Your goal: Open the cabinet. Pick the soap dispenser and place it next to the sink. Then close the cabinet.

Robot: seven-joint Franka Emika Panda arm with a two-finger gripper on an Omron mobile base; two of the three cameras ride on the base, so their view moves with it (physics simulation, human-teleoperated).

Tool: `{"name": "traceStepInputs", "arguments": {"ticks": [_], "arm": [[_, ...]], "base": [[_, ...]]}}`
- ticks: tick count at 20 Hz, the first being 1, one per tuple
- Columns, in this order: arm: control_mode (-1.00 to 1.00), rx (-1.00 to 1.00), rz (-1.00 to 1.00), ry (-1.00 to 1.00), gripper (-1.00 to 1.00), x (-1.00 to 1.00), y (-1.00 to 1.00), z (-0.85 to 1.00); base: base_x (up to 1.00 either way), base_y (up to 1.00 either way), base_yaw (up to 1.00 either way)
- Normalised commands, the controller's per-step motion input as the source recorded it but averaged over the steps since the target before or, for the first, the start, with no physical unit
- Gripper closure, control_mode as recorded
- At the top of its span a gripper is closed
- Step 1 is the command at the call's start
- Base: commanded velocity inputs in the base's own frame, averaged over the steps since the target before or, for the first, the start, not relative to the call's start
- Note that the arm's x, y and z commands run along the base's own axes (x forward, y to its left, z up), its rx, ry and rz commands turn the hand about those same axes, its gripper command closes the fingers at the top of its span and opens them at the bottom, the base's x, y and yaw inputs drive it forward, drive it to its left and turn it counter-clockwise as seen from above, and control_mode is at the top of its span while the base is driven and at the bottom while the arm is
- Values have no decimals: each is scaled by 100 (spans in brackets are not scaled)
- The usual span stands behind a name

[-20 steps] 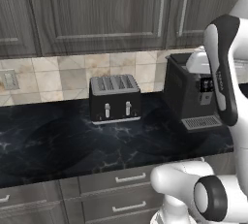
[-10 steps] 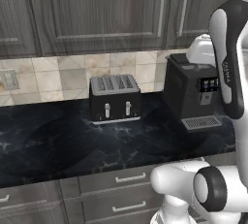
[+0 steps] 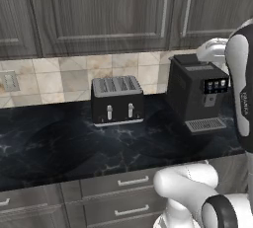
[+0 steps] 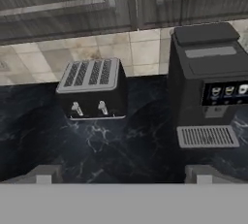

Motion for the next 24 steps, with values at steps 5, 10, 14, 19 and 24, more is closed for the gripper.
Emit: {"name": "traceStepInputs", "arguments": {"ticks": [5,10,14,19,24], "arm": [[-100,2,-2,-46,-100,0,0,0],[-100,0,0,-10,-100,0,0,0],[-100,0,-1,-9,-100,0,-3,0],[-100,0,0,0,-100,9,-17,16],[-100,1,0,1,-100,0,-21,12]], "base": [[0,0,0],[0,0,0],[0,0,0],[0,0,0],[0,0,0]]}}
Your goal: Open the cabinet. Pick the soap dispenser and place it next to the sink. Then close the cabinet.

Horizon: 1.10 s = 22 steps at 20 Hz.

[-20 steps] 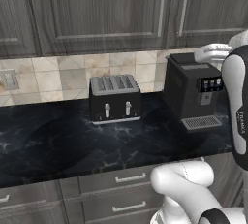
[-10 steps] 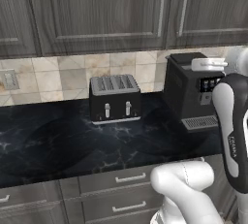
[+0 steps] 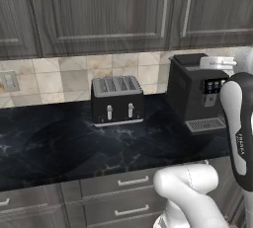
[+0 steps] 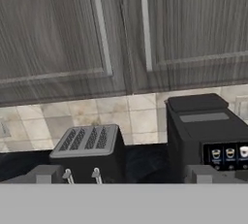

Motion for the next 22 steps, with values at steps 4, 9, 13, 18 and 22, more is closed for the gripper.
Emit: {"name": "traceStepInputs", "arguments": {"ticks": [4,9,13,18,22], "arm": [[-100,0,0,14,-100,4,-6,21],[-100,-4,0,31,-100,25,0,29],[-100,-1,0,23,-100,16,0,8],[-100,0,0,-1,-100,24,0,0],[-100,1,0,-11,-100,33,-1,0]], "base": [[0,0,0],[0,0,0],[0,0,0],[0,0,0],[0,0,0]]}}
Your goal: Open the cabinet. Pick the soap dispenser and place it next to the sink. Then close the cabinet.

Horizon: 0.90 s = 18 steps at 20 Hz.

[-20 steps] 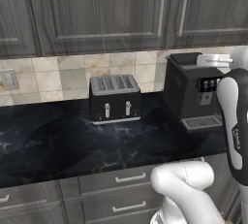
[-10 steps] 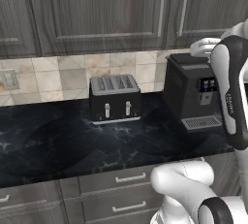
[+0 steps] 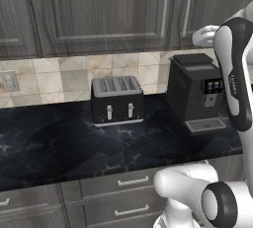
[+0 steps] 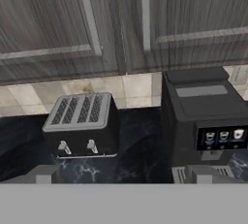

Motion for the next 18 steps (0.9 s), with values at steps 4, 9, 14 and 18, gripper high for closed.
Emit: {"name": "traceStepInputs", "arguments": {"ticks": [4,9,14,18], "arm": [[-100,3,0,-15,-100,27,-4,0],[-100,0,0,-6,-100,28,-4,0],[-100,0,-1,-3,-100,10,-12,7],[-100,0,-3,0,-100,5,-16,23]], "base": [[0,0,0],[0,0,0],[0,0,0],[0,0,0]]}}
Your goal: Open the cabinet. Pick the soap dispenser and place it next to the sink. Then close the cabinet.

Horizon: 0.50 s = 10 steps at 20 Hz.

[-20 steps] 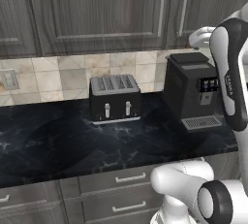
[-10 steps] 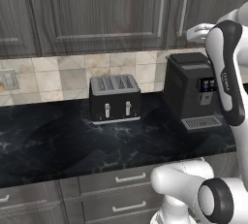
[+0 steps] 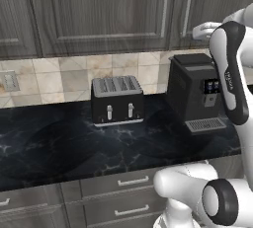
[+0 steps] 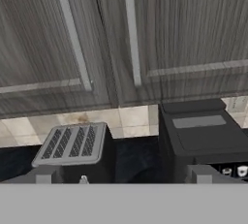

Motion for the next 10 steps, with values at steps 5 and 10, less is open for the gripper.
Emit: {"name": "traceStepInputs", "arguments": {"ticks": [5,10], "arm": [[-100,0,-3,0,-100,9,-14,18],[-100,0,-3,0,-100,32,-1,2]], "base": [[0,0,0],[0,0,0]]}}
